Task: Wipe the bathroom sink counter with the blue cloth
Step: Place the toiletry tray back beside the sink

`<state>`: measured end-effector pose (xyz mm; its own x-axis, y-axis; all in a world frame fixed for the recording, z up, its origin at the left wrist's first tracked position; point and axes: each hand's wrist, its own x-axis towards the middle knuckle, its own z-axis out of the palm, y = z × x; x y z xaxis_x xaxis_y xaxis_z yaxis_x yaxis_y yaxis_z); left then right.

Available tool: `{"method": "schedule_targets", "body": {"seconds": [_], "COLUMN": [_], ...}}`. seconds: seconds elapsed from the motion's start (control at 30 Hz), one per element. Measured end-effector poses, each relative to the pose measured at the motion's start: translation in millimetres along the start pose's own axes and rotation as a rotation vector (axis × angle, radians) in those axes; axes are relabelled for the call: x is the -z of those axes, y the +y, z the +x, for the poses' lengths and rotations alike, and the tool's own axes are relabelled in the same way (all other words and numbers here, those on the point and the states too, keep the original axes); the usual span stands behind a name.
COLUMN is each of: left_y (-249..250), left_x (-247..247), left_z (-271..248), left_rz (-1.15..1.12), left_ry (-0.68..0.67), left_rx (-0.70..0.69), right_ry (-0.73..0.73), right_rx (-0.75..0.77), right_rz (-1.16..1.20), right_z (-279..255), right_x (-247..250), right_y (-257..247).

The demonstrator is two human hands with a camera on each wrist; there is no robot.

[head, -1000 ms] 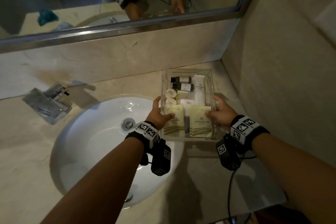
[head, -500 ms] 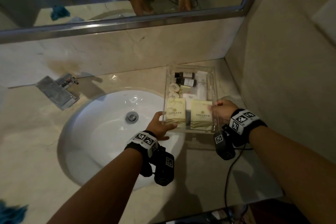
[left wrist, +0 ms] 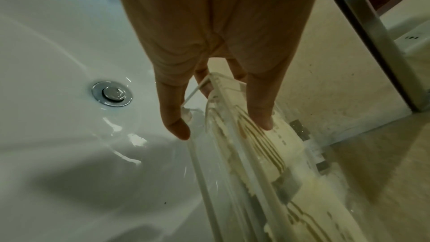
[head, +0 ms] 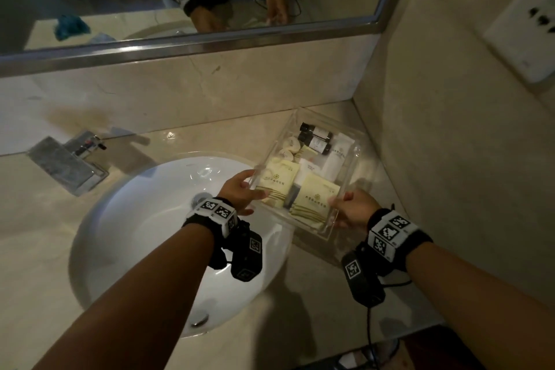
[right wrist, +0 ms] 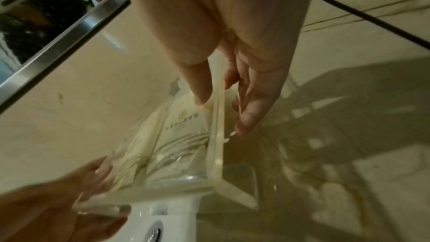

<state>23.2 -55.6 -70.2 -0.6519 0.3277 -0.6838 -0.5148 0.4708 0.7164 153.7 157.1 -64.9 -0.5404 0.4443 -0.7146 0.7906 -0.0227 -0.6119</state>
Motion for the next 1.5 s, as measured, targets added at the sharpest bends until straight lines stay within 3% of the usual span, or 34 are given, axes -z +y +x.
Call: {"method": "schedule_targets", "body": {"seconds": [0.2,0.3,0.37,0.43,0.57,0.8,0.97,1.27,1.5], "left_y": [-5,-6,-10,-18,-32,-37,-35,-9,7], "left_x": [-1,-5,-7,-10,-24,-46,-42,-16,-12], "left_z": [4,-1,-6,-13,-24,-19,-17,10,18], "left_rz": [0.058,0.115,0.116,0.067,-0.174,-0.485,-0.523,-0.433,-0.298], "left_ry": [0.029,0.089,0.135,0.169,0.057,0.052,0.045,0.091,0.145], "left_rx": [-0.053,-0.073,-0.040,0.015,0.152,0.122,0.086,0.023,-0.004], "right_ry": [0.027,0.161,0.207,0.153,-0.025,-0.007,0.019,0.134,0.132], "right_rx": [0.106,0.262,0.461,0.647,0.728,0.813,0.825,0.850,0.842], "right_rz": [-0.195,-0.465,-0.655,-0.931,-1.391,-1.400,-1.426,-1.421,-1.536], "right_z": [-2,-12,-20,-25,-19,8,11,-1,4], "right_x": [5,13,18,23,29,26,22,-2,-11], "right_y": [4,0,-3,-9,-18,-10,-5,-15,-32]}}
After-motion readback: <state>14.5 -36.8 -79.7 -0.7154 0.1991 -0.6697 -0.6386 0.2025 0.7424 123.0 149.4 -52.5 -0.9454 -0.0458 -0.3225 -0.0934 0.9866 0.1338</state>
